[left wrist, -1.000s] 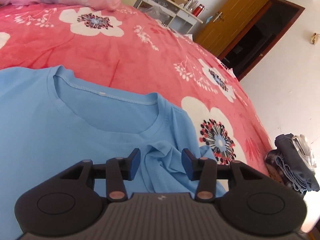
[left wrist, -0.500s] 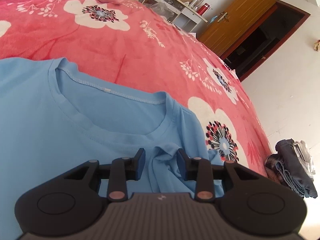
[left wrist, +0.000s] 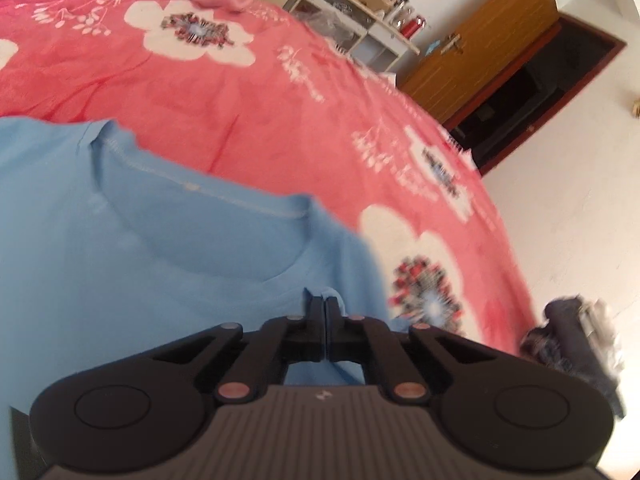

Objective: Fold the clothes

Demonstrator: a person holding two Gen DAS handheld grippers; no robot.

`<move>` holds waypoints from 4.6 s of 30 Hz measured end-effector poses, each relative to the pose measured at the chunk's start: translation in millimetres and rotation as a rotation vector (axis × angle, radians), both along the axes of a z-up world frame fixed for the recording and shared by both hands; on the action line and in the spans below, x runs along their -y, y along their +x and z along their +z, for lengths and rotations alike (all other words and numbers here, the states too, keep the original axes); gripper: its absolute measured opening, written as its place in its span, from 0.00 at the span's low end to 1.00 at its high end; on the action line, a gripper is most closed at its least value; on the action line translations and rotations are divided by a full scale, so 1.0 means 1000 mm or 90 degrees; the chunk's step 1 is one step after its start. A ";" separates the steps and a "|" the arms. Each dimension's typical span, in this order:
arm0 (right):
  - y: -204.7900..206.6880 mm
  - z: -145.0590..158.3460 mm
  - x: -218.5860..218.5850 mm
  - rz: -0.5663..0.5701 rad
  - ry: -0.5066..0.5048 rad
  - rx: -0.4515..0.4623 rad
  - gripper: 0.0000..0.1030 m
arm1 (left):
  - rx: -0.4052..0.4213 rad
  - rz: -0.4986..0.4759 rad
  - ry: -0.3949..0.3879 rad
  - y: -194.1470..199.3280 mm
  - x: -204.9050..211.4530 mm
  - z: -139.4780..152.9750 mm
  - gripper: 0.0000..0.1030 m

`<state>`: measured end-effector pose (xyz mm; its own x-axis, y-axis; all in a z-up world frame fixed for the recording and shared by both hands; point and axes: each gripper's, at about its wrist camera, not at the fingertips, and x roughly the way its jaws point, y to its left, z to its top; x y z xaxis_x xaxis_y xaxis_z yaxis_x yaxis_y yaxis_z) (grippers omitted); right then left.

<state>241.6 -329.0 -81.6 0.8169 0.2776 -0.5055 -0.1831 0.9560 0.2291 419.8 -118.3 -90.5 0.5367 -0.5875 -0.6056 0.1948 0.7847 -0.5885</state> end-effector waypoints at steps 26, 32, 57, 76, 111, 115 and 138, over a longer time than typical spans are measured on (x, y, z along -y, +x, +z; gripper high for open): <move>-0.037 -0.036 0.116 -0.432 0.078 0.074 0.06 | 0.102 -0.225 0.152 0.013 0.302 -0.028 0.01; -0.041 -0.036 0.118 -0.459 0.089 0.075 0.08 | 0.123 -0.245 0.172 0.007 0.320 -0.041 0.05; -0.088 -0.022 0.133 -0.471 0.261 0.156 0.40 | 0.276 -0.034 0.358 -0.042 0.068 0.174 0.62; 0.074 -0.022 0.111 -0.110 -0.030 -0.283 0.22 | 0.324 -0.268 0.448 -0.161 0.114 -0.041 0.65; 0.191 -0.015 0.102 -0.136 -0.046 -0.207 0.10 | 0.255 -0.205 0.253 -0.141 0.069 -0.049 0.77; 0.167 0.017 0.155 -0.216 -0.026 -0.190 0.19 | 0.256 -0.205 0.254 -0.141 0.070 -0.049 0.78; 0.120 0.003 0.196 -0.194 0.153 -0.190 0.02 | 0.251 -0.203 0.240 -0.142 0.069 -0.049 0.79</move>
